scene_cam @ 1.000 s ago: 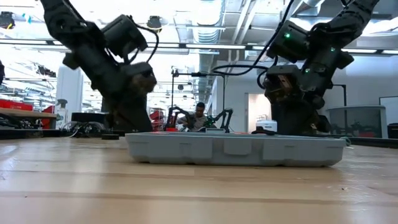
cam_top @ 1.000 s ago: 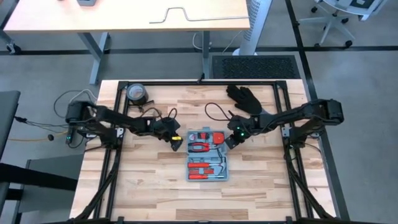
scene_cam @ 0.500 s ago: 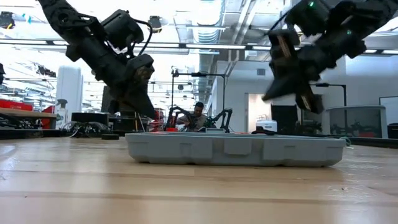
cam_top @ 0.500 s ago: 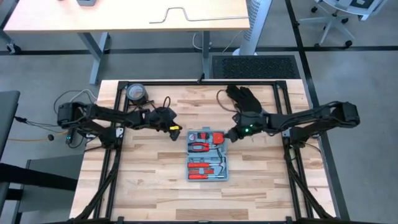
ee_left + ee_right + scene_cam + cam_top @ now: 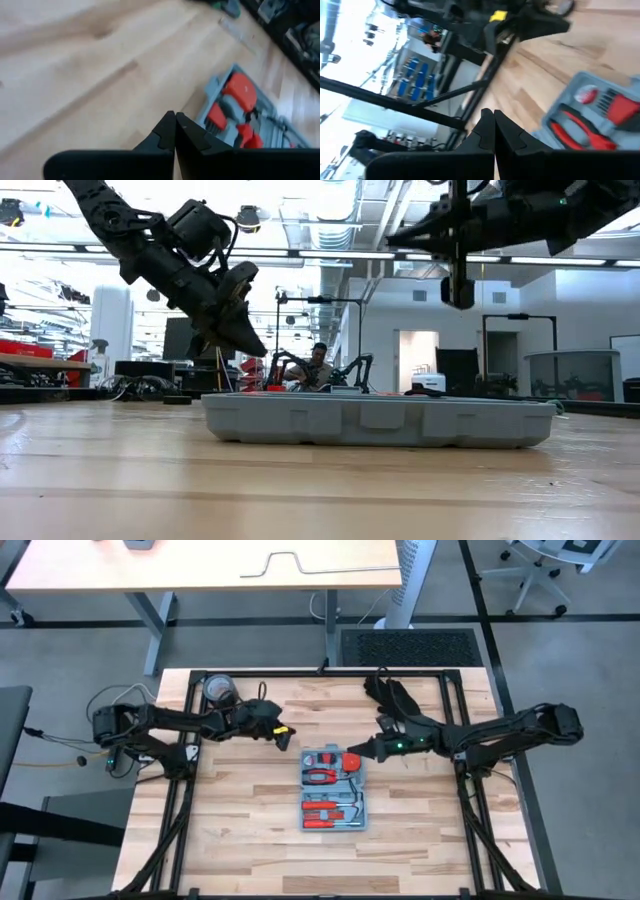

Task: Prefit tool cases
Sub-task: Put the black electrical tape into the gray toolbox

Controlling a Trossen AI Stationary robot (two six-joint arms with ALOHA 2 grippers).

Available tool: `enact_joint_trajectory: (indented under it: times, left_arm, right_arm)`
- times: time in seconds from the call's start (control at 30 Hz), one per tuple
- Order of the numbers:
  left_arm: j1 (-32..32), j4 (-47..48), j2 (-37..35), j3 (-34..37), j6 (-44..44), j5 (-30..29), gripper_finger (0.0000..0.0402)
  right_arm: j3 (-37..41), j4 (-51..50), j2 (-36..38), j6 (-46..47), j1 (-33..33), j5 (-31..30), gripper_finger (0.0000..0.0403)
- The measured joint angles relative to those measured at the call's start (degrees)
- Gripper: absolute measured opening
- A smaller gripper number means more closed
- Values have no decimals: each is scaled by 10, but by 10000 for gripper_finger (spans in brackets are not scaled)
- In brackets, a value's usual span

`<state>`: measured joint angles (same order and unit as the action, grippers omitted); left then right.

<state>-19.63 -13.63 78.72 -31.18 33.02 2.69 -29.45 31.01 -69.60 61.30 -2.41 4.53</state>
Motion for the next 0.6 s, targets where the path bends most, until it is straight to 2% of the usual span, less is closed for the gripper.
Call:
enact_joint_trajectory:
  times: [0.2,0.43,0.6]
  left_arm:
    - [-33,-35,0,0,-45,38,0]
    - [-51,-38,0,0,-97,119,0]
    - [-56,-38,0,0,-127,170,0]
  right_arm:
    - [0,55,0,8,23,-77,0]
    - [0,62,-1,32,25,-170,0]
    - [0,76,-1,34,25,-190,0]
